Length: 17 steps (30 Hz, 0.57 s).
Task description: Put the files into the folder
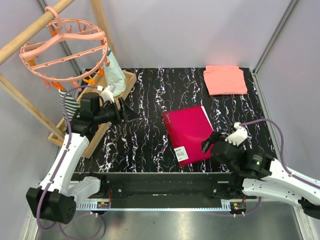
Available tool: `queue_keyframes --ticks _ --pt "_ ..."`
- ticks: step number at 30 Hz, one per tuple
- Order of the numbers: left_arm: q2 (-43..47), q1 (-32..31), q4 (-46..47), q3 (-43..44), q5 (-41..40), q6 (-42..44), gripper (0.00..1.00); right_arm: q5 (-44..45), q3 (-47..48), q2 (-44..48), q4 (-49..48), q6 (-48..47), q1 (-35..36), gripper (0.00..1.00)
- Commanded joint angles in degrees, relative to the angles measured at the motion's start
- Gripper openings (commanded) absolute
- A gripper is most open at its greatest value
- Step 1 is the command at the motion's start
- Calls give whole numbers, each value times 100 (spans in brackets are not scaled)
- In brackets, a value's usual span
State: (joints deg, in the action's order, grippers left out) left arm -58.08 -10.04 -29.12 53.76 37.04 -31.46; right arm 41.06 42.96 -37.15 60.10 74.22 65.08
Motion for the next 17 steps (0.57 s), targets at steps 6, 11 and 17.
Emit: queue_keyframes --ticks 6,11,17 --pt "236 -15 337 627 849 -88 70 772 2295 -969 -85 -2604 -22 100" --pt "508 -24 346 680 841 -316 71 430 2892 -1918 -569 -3492 -22 100" --pt "737 -24 311 1091 981 -448 72 412 3342 -2298 -744 -3922 -48 100"
